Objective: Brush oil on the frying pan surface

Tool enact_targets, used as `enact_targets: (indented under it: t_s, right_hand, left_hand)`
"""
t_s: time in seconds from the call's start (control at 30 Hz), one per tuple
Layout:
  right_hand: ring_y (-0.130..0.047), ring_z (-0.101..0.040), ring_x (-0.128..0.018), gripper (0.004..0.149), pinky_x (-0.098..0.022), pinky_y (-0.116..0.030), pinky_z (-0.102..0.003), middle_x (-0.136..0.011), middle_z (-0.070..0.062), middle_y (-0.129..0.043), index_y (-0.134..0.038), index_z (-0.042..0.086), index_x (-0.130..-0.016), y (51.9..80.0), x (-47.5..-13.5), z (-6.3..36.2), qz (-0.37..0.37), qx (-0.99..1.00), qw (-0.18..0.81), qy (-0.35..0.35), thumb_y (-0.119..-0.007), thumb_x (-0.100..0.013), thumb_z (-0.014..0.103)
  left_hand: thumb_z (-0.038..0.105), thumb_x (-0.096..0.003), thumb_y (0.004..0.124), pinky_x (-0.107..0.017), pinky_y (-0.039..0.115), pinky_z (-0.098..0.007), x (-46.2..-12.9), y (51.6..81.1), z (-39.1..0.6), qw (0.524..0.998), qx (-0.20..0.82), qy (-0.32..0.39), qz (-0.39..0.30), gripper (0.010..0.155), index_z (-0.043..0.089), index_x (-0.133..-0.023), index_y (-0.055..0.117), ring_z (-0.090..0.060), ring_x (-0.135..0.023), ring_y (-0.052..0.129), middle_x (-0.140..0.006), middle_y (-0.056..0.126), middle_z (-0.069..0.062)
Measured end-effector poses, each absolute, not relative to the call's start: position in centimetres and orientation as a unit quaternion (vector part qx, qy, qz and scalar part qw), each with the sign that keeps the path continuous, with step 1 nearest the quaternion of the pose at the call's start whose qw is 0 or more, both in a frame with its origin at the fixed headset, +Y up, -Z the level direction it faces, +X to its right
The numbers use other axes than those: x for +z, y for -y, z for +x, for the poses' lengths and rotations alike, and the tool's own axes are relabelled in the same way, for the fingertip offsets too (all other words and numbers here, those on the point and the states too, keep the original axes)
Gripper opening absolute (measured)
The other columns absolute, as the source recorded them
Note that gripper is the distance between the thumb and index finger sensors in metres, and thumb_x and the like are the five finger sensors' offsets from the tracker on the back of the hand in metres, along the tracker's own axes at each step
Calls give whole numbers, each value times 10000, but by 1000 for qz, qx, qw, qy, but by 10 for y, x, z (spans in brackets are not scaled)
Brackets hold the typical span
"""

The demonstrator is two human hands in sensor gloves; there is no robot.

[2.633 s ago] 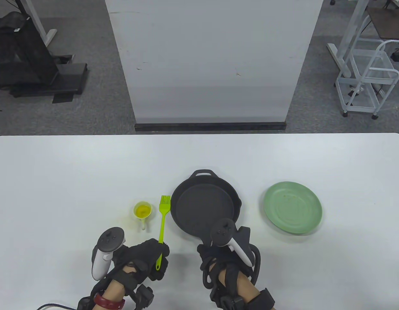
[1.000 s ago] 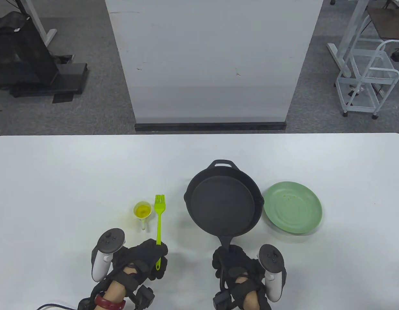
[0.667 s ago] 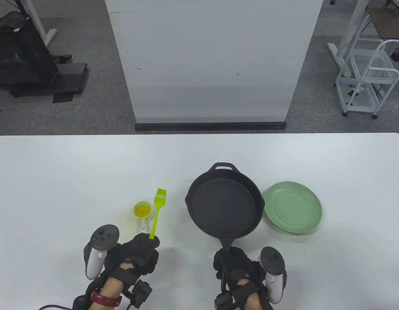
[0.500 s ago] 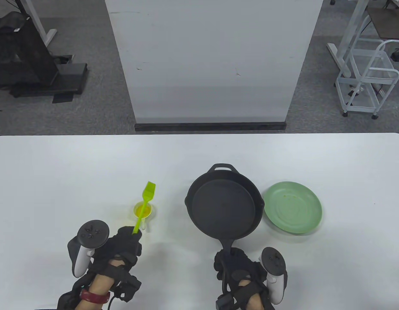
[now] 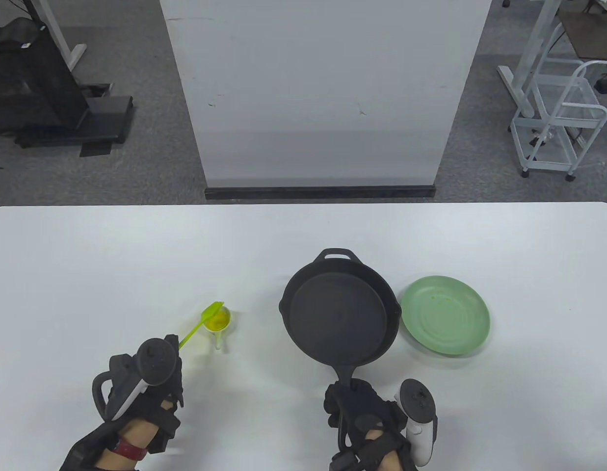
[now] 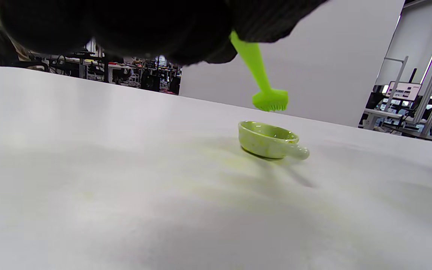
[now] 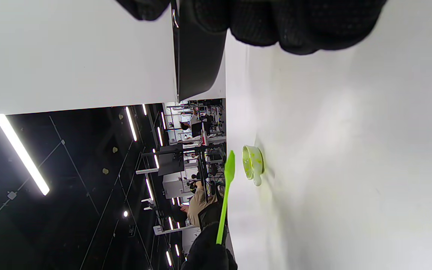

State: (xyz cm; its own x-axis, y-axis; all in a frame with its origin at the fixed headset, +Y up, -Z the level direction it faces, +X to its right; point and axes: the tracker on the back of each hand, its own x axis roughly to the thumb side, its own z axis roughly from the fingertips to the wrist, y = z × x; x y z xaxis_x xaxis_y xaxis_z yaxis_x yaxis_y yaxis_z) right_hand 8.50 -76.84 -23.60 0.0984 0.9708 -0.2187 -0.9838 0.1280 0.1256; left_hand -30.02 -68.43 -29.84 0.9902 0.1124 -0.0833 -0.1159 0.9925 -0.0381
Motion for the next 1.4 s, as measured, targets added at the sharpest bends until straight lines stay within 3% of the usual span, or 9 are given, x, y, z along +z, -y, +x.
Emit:
enact_targets:
  t_s: [0.47, 0.73, 1.03, 1.23, 1.4]
  right_hand:
    - [-762, -449, -644, 480, -405, -769, -408, -798, -249, -670, -613, 51, -771, 768, -234, 87, -27, 657, 744, -121, -690, -450, 399]
    - [-763, -448, -645, 482, -405, -771, -407, -800, -251, -669, -615, 50, -772, 768, -233, 87, -29, 654, 747, -120, -693, -451, 400]
    - [-762, -453, -641, 483, -404, -770, -408, -799, -252, -671, -617, 48, -772, 768, -233, 88, -25, 652, 748, -121, -695, -450, 399]
    - [-759, -453, -646, 483, -410, -767, -409, -803, -251, -666, -612, 49, -777, 766, -234, 91, -21, 648, 752, -120, -692, -455, 400]
    - [-760, -451, -644, 483, -406, -768, -408, -799, -253, -669, -613, 48, -776, 766, -233, 91, -20, 646, 753, -122, -693, -455, 400]
  left_hand:
    - [337, -484, 693, -486, 731, -540, -306, 696, -293, 999, 10, -34, -36, 537, 309, -1014, 617, -295, -519, 844, -780, 760, -49]
    - [320, -483, 677, -423, 786, -535, -318, 679, -320, 987, 151, -33, -41, 509, 222, -982, 675, -300, -435, 920, -675, 888, -38]
    - [332, -484, 663, -364, 804, -507, -333, 699, -347, 897, 391, -94, -184, 514, 146, -963, 671, -266, -352, 921, -597, 906, -26]
    - [340, -486, 663, -350, 816, -489, -339, 711, -354, 883, 400, -124, -212, 521, 130, -962, 660, -245, -336, 925, -589, 905, -14]
    - [333, -483, 683, -377, 806, -499, -338, 706, -353, 899, 374, -121, -191, 510, 142, -956, 672, -263, -375, 925, -621, 899, -17]
